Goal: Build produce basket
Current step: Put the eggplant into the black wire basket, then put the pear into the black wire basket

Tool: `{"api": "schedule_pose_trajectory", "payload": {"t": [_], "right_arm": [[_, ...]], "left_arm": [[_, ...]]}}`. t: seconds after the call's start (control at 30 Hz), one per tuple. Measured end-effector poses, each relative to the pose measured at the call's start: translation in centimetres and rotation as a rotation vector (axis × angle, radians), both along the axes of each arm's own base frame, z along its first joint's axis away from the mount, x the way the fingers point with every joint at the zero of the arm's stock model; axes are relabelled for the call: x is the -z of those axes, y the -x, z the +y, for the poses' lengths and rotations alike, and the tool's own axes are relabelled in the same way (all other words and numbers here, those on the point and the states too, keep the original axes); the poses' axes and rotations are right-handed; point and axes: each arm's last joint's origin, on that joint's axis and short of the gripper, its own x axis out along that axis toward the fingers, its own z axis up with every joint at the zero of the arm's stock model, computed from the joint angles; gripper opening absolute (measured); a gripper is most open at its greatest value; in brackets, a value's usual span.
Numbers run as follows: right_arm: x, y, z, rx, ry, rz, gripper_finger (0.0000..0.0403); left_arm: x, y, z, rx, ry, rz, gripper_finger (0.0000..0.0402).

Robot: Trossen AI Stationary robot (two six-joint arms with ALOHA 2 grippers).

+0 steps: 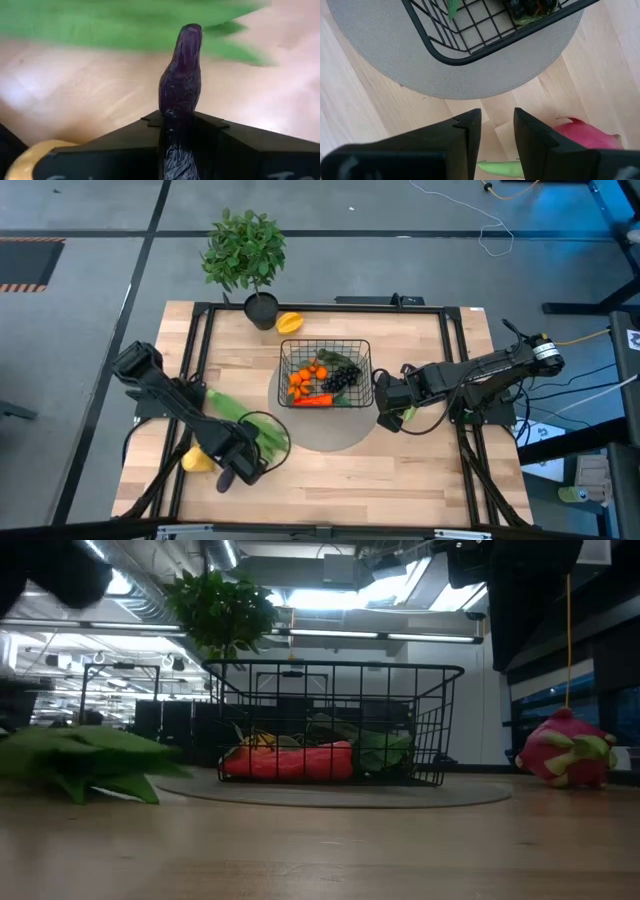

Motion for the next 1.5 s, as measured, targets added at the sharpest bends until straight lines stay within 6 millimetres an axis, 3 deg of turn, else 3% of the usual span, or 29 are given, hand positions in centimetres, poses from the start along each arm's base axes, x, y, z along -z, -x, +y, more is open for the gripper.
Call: {"api": "schedule_pose_trajectory", "payload": {"t": [0.13,0.23,0.4,0.53,0.77,0.93,1.1,1.27,1.5], "right_arm": [[0.0,0.0,0.0,0.000,-0.001,-0.004,0.0104],[0.0,0.0,0.0,0.000,-0.001,-0.004,0.0104],[0.0,0.0,0.1,0.002,-0.020,-0.001,0.0104],[0.0,0.0,0.1,0.071,-0.064,-0.004,0.0104],[0.1,0.4,0.1,0.167,-0.068,0.019,0.0104],[0.1,0.9,0.6,0.168,-0.064,0.042,0.0104],[0.1,1.1,1.4,0.138,-0.059,0.041,0.0104],[0.1,1.2,1.8,0.121,-0.057,0.037,0.0104],[0.1,1.2,1.8,0.144,-0.062,0.033,0.0104]], "left_arm": [[-3.8,-1.5,0.2,0.135,-0.093,-0.108,0.0036],[-6.8,-3.0,1.3,0.217,-0.281,-0.237,0.0036],[-11.3,-6.0,4.7,0.334,-0.675,-0.396,0.0036],[-13.6,-8.4,8.5,0.414,-0.805,-0.403,0.0036],[-13.5,-11.7,16.4,0.589,-0.761,-0.403,0.0036],[-13.0,-12.5,19.8,0.559,-0.744,-0.397,0.0104],[-13.0,-12.3,20.5,0.554,-0.744,-0.382,0.0170],[-13.9,-12.1,20.3,0.555,-0.753,-0.407,0.0185],[-14.2,-8.4,18.5,0.531,-0.560,-0.099,0.0187]]}}
